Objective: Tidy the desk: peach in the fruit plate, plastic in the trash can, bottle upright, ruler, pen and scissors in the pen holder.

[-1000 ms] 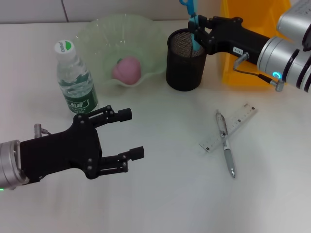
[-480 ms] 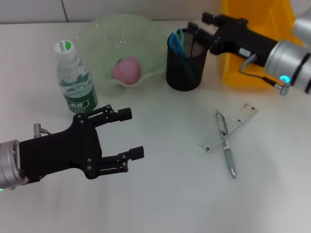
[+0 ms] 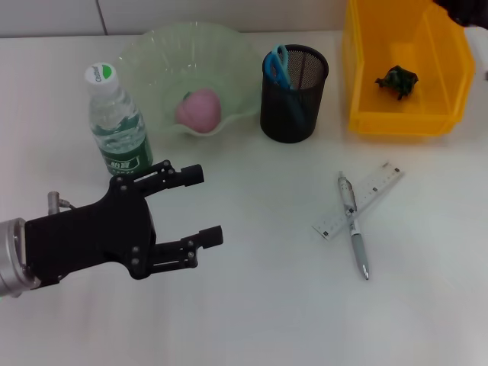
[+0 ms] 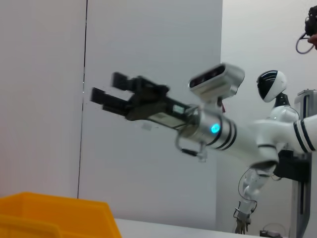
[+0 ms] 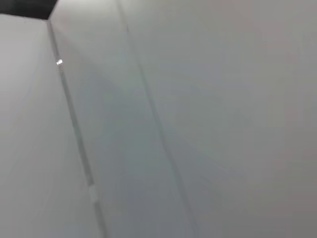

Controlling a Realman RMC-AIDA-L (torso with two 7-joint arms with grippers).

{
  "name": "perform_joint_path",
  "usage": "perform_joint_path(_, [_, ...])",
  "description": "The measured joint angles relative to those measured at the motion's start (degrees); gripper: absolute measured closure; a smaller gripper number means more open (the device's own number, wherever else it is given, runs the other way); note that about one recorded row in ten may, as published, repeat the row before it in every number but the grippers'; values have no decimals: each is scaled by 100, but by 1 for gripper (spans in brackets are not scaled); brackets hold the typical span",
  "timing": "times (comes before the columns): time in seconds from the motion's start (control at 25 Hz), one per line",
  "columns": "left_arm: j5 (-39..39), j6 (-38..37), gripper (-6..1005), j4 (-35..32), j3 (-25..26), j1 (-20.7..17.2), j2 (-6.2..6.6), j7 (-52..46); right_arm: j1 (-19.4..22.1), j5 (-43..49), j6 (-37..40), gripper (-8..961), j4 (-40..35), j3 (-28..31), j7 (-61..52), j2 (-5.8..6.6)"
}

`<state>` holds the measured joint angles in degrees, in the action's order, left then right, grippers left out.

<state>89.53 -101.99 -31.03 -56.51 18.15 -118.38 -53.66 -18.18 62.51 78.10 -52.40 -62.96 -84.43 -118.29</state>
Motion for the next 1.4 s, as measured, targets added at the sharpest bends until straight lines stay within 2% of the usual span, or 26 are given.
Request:
perform_joint_path(0.04, [-3, -2, 191, 0, 0, -1, 0, -3, 17, 1070, 403, 340, -721, 451, -1065, 38])
perform_joint_path(0.08, [-3, -4, 191, 2, 0, -4, 0, -7, 17, 1070, 403, 316, -721, 451, -1065, 38])
perform_joint_path(0.16, [-4, -6, 191, 8, 0, -5, 0, -12, -111, 2225, 888, 268, -1393, 837, -2050, 118])
perform_joint_path(0.2, [-5, -10, 191, 14, 1, -7, 1, -20, -238, 2874, 1205, 244, -1694, 951, -2497, 182])
perform_joint_path(0.24, [-5, -17, 191, 19, 0, -7, -1, -30, -598, 4010, 1820, 220, -2159, 1046, -3050, 322])
perform_joint_path(0.28, [-5, -17, 191, 19, 0, -7, -1, -30, -598, 4010, 1820, 196, -2159, 1046, -3050, 322])
perform_joint_path(0.4, [-3, -26, 191, 23, 0, -10, -1, -39, -1311, 5469, 2645, 173, -2401, 1004, -3191, 464])
perform_joint_path(0.44, [-3, -26, 191, 23, 0, -10, -1, -39, -1737, 6190, 2915, 174, -2397, 834, -3015, 481])
perform_joint_path(0.48, [-3, -26, 191, 23, 0, -10, -1, -39, -1737, 6190, 2915, 175, -2397, 834, -3015, 481])
perform_joint_path(0.52, [0, -38, 191, 39, 0, -26, -1, -45, -1931, 6577, 2977, 175, -2412, 646, -2872, 451])
perform_joint_path(0.56, [1, -24, 191, 38, 0, -62, 0, -46, -2130, 7044, 2978, 176, -2508, 309, -2633, 337])
perform_joint_path(0.6, [1, -24, 191, 38, 0, -62, 0, -46, -2130, 7044, 2978, 176, -2508, 309, -2633, 337])
perform_joint_path(0.64, [1, -24, 191, 38, 0, -62, 0, -46, -2242, 7524, 2919, 177, -2697, -55, -2292, 131])
perform_joint_path(0.68, [1, -24, 191, 38, 0, -62, 0, -46, -2242, 7524, 2919, 177, -2697, -55, -2292, 131])
perform_joint_path(0.72, [-5, -6, 191, 19, 36, -78, 4, -149, -2281, 7783, 2873, 178, -2787, -232, -2121, 29])
perform_joint_path(0.8, [-6, -3, 191, 10, 51, -78, 5, -179, -2331, 8149, 2729, 178, -2863, -594, -1897, -87])
perform_joint_path(0.84, [-6, -3, 191, 10, 51, -78, 5, -179, -2370, 8287, 2553, 178, -2824, -1075, -1799, -98])
perform_joint_path(0.88, [-6, 4, 191, 3, 70, -77, 6, -197, -2370, 8287, 2553, 179, -2824, -1075, -1799, -98])
perform_joint_path(0.96, [-6, 18, 191, -5, 142, -71, 7, -204, -2399, 8318, 2370, 179, -2726, -1587, -1578, -89])
perform_joint_path(1.12, [-8, 7, 191, -14, 176, -66, 8, -213, -2403, 8363, 2129, 181, -2559, -1866, -1322, -89])
perform_joint_path(1.24, [-16, 20, 191, -6, 258, -58, -5, -264, -2481, 8402, 1826, 183, -2164, -2347, -1132, -90])
perform_joint_path(1.4, [-16, 38, 191, 6, 270, -75, -14, -268, -2546, 8461, 1593, 185, -1836, -2538, -984, -91])
